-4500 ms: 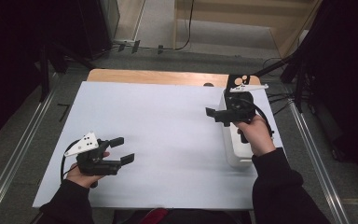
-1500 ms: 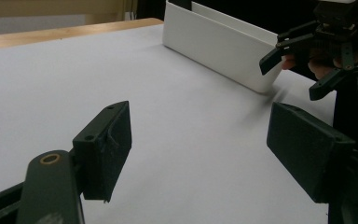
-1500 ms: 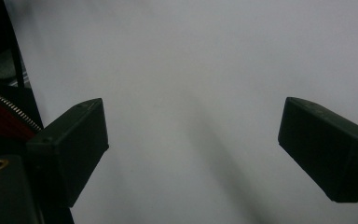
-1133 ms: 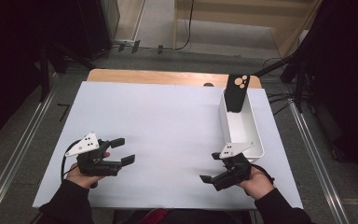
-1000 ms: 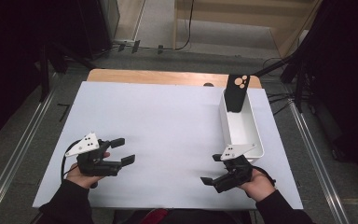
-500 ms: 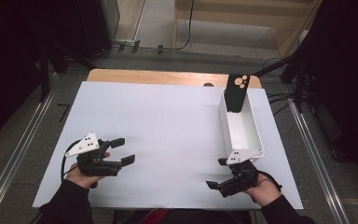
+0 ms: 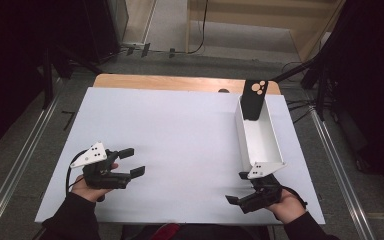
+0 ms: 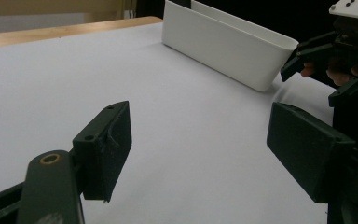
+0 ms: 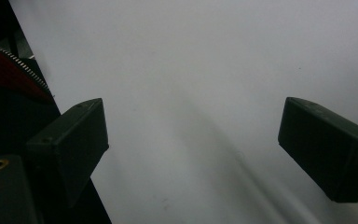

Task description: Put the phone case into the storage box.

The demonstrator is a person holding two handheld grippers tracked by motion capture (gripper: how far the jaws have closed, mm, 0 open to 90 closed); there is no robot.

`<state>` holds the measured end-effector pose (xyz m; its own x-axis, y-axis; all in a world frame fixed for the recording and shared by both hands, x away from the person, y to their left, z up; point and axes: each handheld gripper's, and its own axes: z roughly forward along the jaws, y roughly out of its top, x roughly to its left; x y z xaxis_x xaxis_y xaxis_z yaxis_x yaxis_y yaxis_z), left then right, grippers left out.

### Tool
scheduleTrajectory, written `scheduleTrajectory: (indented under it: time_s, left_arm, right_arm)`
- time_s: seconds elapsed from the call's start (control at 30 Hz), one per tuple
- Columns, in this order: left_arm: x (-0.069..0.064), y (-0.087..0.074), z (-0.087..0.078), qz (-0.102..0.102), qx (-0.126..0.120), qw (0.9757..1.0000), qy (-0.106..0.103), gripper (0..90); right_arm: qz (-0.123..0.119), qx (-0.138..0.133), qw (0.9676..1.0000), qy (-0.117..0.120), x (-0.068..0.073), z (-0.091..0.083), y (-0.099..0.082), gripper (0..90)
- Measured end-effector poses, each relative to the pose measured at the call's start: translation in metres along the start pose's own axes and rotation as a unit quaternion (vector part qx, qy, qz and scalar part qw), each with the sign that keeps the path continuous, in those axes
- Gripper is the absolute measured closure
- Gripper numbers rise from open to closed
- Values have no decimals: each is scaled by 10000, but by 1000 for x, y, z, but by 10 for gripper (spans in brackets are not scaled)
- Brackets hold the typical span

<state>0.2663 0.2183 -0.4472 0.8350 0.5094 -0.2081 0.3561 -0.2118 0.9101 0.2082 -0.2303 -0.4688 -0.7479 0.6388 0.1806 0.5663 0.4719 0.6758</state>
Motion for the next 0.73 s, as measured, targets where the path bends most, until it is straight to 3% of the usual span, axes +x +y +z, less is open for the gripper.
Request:
scheduleTrajectory:
  time_s: [0.73]
  left_arm:
    - [0,0,0,8,6,10000,-8,222]
  right_arm:
    - [2,73,10000,-43,-3,1,-2,71]
